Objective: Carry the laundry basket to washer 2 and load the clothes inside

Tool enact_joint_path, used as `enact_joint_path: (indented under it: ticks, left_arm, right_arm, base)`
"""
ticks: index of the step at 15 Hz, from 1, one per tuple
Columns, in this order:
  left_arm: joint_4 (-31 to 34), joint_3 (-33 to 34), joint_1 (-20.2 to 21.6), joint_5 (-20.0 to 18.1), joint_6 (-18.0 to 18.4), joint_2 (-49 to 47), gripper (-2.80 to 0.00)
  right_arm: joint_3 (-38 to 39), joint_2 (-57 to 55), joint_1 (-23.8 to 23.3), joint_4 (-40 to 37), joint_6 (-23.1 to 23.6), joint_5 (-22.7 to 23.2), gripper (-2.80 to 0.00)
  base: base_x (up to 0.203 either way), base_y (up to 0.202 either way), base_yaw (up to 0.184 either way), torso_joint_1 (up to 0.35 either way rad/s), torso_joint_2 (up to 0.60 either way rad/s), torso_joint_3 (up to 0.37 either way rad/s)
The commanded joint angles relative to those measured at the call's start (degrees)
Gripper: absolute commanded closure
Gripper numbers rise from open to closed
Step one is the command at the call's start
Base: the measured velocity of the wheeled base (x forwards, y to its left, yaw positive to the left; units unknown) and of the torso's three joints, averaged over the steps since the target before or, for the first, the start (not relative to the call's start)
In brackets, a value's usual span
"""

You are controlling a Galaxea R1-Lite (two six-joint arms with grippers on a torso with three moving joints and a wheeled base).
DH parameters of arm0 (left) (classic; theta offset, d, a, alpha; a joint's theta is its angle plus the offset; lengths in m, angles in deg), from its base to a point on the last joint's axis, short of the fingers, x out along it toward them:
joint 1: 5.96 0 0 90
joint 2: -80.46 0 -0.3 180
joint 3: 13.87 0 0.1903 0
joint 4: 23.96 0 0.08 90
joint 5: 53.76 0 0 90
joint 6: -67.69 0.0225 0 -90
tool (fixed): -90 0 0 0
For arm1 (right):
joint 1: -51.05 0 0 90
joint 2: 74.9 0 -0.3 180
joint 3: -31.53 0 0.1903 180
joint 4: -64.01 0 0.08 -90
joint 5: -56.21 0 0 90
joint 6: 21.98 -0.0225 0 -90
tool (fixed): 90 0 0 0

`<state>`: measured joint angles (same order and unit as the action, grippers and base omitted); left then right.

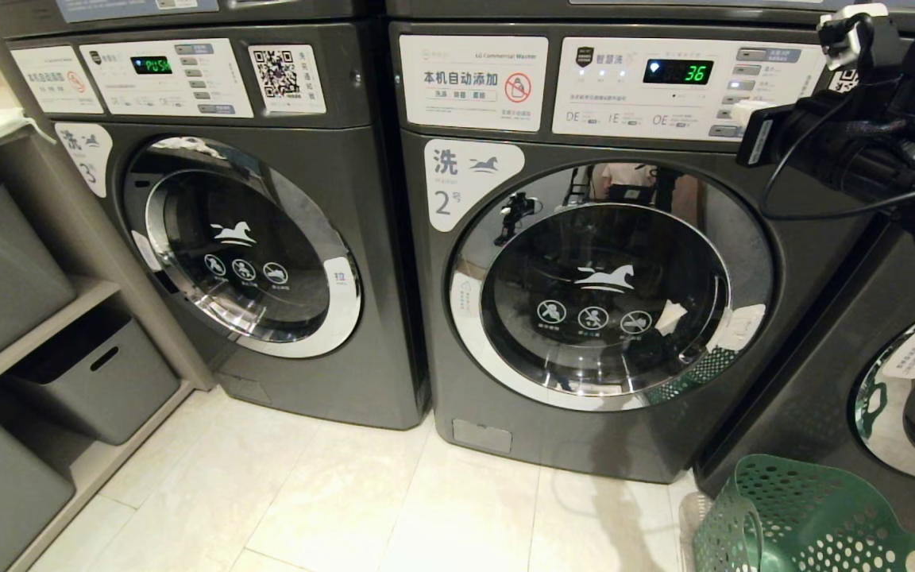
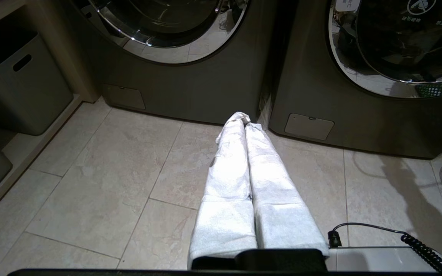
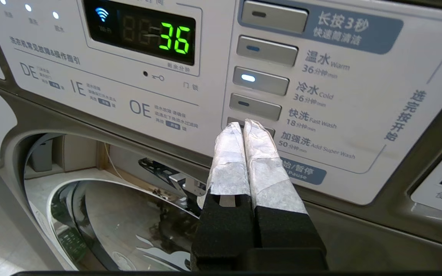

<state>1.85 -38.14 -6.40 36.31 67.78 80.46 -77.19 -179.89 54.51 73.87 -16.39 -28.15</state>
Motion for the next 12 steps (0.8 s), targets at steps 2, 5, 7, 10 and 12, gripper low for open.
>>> enact_joint_path:
  ticks: [2, 5, 7, 10, 12]
  left_arm:
    - [0.02, 0.02, 0.00, 0.01, -0.10, -0.09, 0.00]
    - [0.02, 0.02, 0.00, 0.01, -0.10, -0.09, 0.00]
    - [0.02, -0.01, 0.00, 0.01, -0.10, -0.09, 0.00]
    - [0.02, -0.05, 0.00, 0.01, -0.10, -0.09, 0.00]
    - [0.02, 0.02, 0.00, 0.01, -0.10, -0.09, 0.00]
  right_arm:
    - [0.52, 0.04, -0.03, 0.17, 0.04, 0.02, 0.00]
    - [2.63, -0.23, -0.19, 0.25, 0.04, -0.02, 0.00]
    - [2.92, -0.71, -0.21, 0.64, 0.04, -0.05, 0.00]
    - [2.48, -1.19, -0.21, 0.78, 0.04, -0.11, 0.00]
    - [2.36, -1.21, -0.21, 0.78, 0.04, -0.11, 0.00]
  base:
    - [0.000, 0.000, 0.000, 0.000, 0.00, 0.000]
    - [0.000, 0.000, 0.000, 0.000, 0.00, 0.000]
    - [0.000, 0.000, 0.000, 0.000, 0.00, 0.000]
    - [0.000, 0.000, 0.000, 0.000, 0.00, 0.000]
    - [0.000, 0.000, 0.000, 0.000, 0.00, 0.000]
